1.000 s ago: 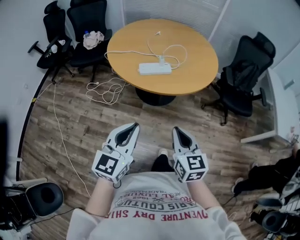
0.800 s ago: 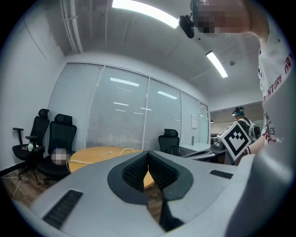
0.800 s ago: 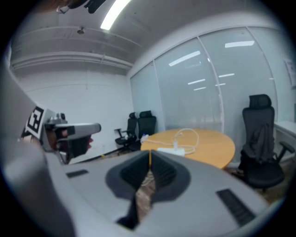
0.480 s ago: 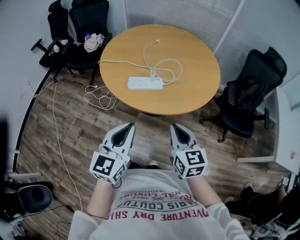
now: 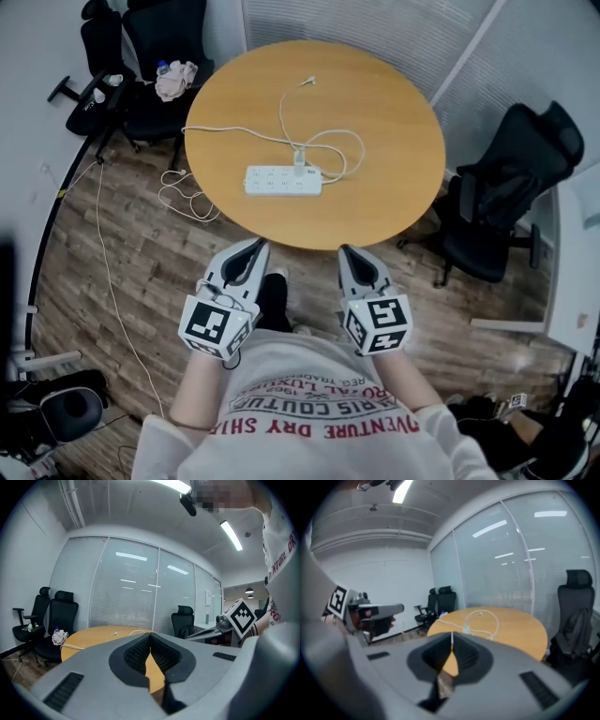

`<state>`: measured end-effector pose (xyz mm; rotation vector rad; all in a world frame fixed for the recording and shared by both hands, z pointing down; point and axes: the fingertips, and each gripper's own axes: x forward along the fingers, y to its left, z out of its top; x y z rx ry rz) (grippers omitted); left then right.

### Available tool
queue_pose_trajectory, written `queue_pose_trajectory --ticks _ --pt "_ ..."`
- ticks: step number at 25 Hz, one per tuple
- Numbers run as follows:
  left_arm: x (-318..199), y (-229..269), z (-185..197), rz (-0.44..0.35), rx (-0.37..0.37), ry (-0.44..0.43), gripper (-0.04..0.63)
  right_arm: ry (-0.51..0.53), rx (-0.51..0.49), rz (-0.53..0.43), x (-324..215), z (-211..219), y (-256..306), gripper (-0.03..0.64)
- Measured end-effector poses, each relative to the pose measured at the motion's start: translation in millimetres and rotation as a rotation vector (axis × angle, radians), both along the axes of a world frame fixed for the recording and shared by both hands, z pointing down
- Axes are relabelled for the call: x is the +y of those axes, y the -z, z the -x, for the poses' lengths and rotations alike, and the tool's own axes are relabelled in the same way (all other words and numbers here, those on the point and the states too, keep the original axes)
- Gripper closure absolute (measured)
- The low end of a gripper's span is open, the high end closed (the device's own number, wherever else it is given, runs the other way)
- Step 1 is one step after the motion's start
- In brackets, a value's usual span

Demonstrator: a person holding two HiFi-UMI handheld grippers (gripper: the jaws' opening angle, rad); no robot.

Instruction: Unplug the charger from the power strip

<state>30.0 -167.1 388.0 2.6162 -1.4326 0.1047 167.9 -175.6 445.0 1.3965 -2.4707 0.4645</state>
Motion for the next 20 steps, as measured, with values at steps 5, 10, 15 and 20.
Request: queue_pose_trajectory --ticks 5,10,15,20 --pt "-69.8 -6.2 10.8 0.003 -0.011 -0.056 0.561 -0.028 0.017 0.001 -61.4 16.9 -1.0 0.588" --pt "-131.0 -16.0 26.2 0.023 -0.031 -0.103 0.561 -0.066 0.020 0.022 -116.1 33.2 -4.2 0.588" --pt "-175.5 -43.5 37.8 0.051 -0.059 -0.143 0.561 -0.095 0.045 0.062 -152.1 45.8 -22.2 0.588" --pt "-206.0 -83.3 35.8 0.090 -0.109 -0.213 0.561 -0.121 0.076 0.129 -181.6 51.1 -56.4 0.588"
